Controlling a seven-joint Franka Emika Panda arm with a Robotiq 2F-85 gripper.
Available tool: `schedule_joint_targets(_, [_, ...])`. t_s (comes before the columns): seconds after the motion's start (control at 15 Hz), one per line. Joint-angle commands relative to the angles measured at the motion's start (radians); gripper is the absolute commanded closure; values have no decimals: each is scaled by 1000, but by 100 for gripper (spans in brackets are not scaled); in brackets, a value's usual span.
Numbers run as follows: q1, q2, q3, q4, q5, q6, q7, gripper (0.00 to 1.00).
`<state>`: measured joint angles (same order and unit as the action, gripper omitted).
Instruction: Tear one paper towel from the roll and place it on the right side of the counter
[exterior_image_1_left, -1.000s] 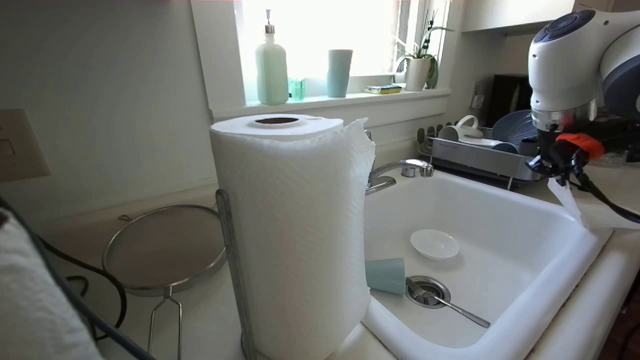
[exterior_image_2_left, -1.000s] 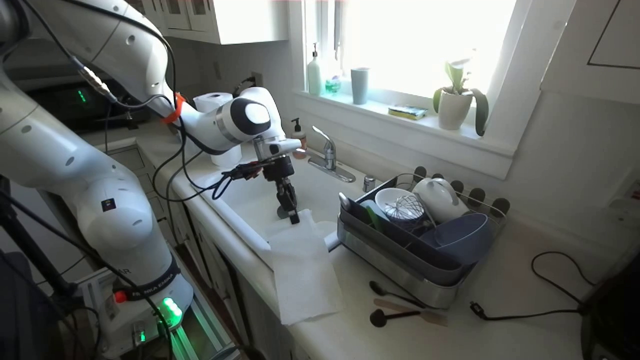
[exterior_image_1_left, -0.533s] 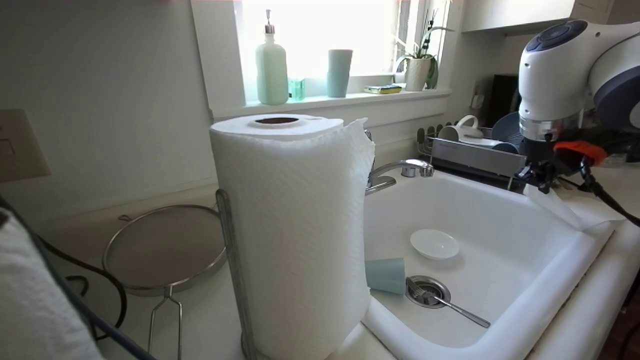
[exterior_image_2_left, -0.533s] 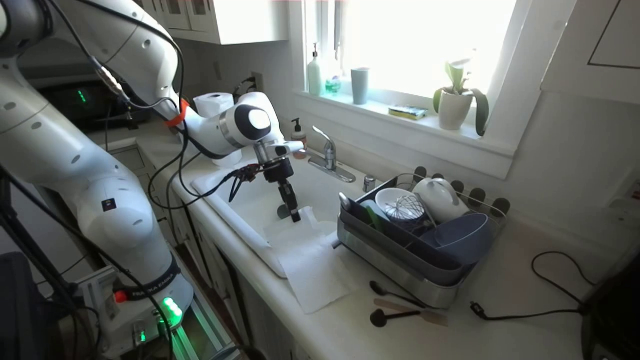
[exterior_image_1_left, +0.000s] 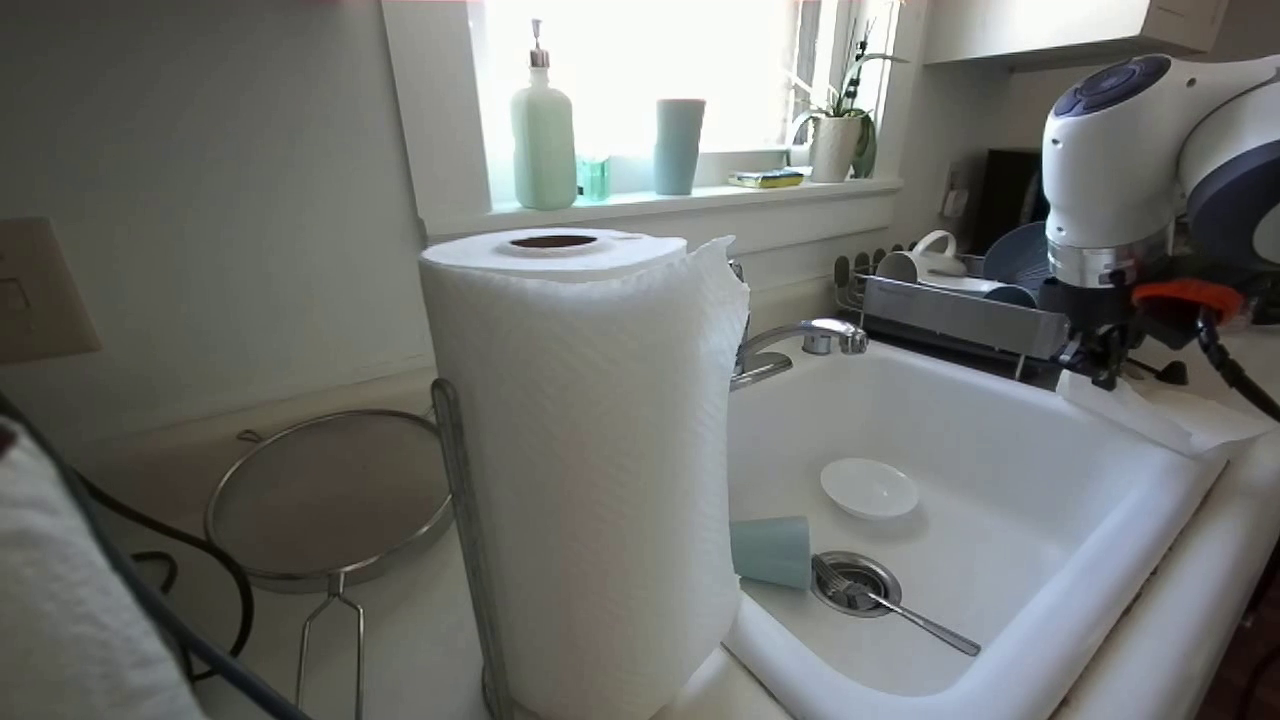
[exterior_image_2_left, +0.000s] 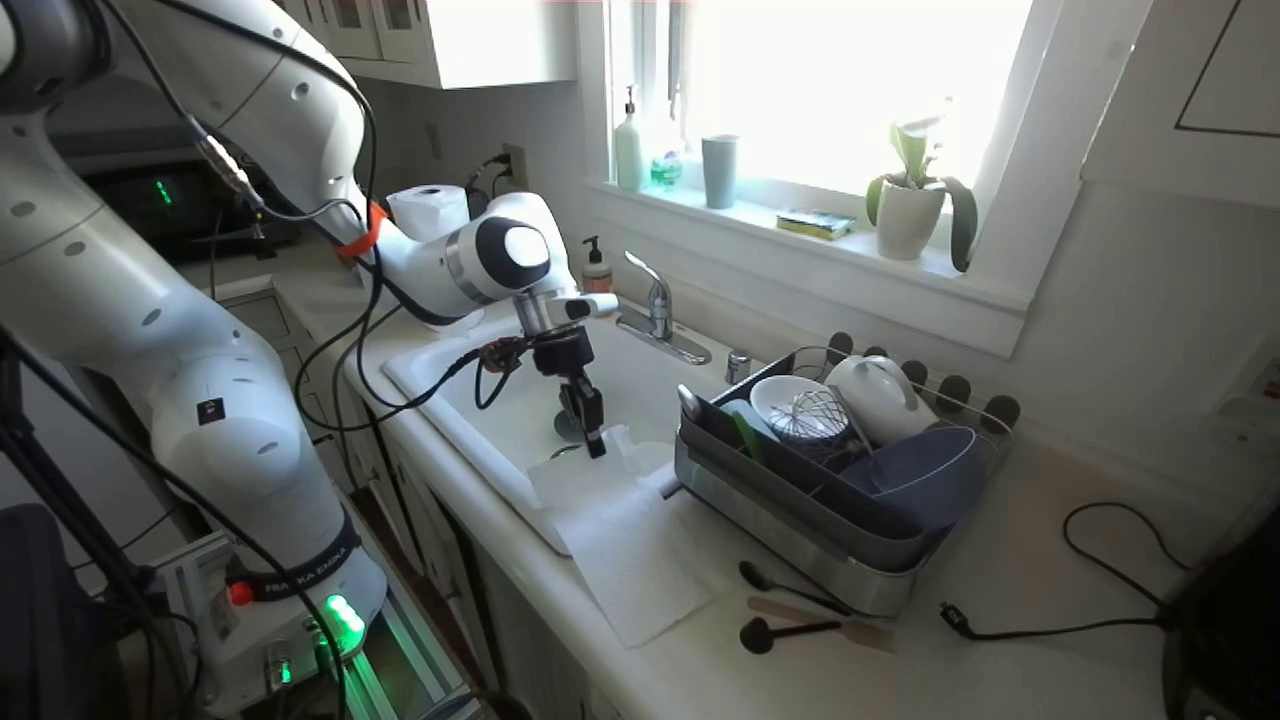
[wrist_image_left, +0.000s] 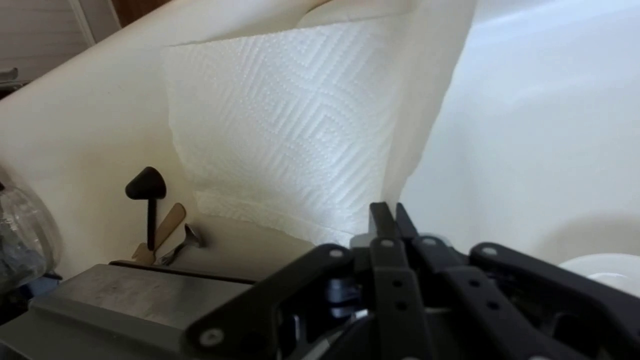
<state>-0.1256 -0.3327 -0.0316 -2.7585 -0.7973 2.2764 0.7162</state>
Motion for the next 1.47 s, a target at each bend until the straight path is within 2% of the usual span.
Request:
schedule_joint_targets(0.0, [-43, 10, -13, 0, -85, 35, -60, 100])
schedule_joint_targets(0.2, [-66, 25, -28, 0, -177, 65, -57, 100])
schedule_joint_targets(0.6, [-105, 54, -84, 0, -435, 157, -24, 100])
schedule_joint_targets(0.73, [-107, 68, -105, 0, -477, 153, -19, 100])
schedule_joint_targets(0.93, [-94, 88, -124, 0, -478, 151, 12, 100])
schedule_joint_targets(1.0, [-86, 93, -124, 0, -459, 153, 19, 74])
schedule_joint_targets(1.07, [-79, 95, -123, 0, -441, 153, 26, 73])
schedule_joint_targets(1.33, [-39, 89, -102, 0, -366, 165, 59, 46])
schedule_joint_targets(1.4, [-21, 85, -96, 0, -301, 156, 54, 40])
